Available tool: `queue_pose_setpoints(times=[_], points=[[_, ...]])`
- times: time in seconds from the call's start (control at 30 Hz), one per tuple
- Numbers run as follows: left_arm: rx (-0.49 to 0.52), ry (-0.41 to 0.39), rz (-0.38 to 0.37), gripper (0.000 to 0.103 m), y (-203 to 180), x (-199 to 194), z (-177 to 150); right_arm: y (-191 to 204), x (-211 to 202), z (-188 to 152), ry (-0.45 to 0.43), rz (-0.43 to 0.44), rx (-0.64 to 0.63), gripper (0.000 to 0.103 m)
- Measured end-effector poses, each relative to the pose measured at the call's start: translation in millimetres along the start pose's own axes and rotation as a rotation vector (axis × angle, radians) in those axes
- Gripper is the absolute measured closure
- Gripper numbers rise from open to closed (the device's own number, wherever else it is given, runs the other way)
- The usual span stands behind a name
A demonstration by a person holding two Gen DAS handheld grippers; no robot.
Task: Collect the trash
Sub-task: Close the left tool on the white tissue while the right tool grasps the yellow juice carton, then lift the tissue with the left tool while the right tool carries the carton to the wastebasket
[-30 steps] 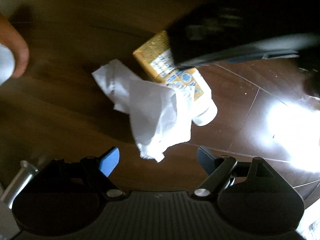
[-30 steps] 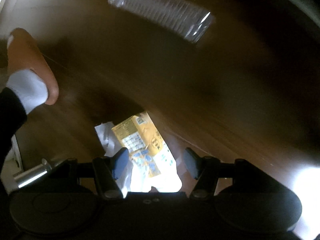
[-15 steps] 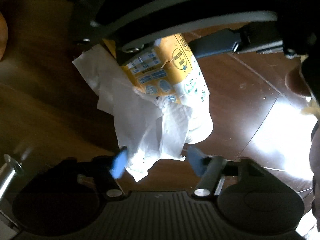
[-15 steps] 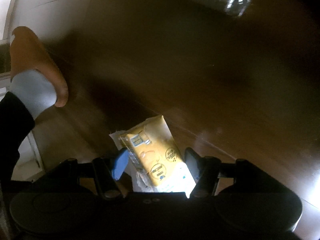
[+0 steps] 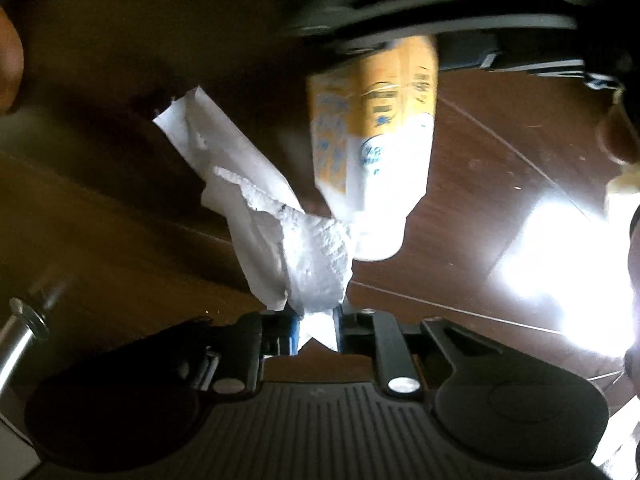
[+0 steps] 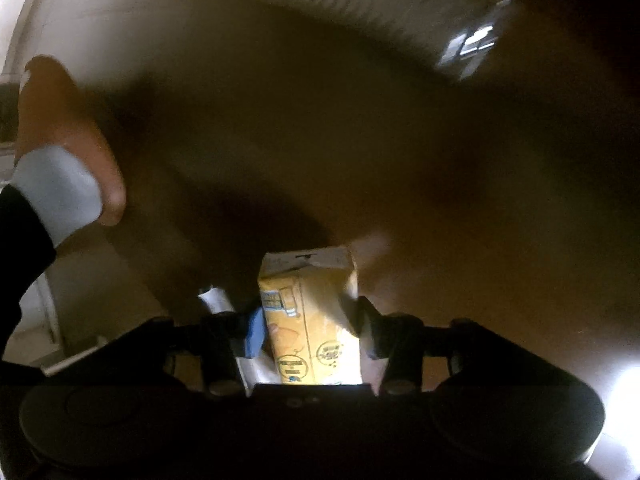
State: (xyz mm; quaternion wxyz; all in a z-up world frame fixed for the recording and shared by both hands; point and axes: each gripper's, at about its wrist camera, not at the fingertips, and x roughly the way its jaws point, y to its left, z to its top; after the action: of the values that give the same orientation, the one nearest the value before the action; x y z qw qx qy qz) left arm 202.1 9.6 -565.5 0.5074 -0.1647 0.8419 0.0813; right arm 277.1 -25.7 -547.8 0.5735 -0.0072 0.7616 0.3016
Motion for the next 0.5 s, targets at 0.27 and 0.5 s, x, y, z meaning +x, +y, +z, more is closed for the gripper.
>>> queue_pose_setpoints(times=[0.27, 0.5], points=[[0.019, -0.118, -0.038, 0.089, -2, -70, -7, -34, -73, -15, -0.136, -0.097, 0.125, 0.060], [0.006, -0.273, -0.108, 0.089, 2, -148, -23, -22, -152, -42, -0.314, -0.125, 0.155, 0.061]])
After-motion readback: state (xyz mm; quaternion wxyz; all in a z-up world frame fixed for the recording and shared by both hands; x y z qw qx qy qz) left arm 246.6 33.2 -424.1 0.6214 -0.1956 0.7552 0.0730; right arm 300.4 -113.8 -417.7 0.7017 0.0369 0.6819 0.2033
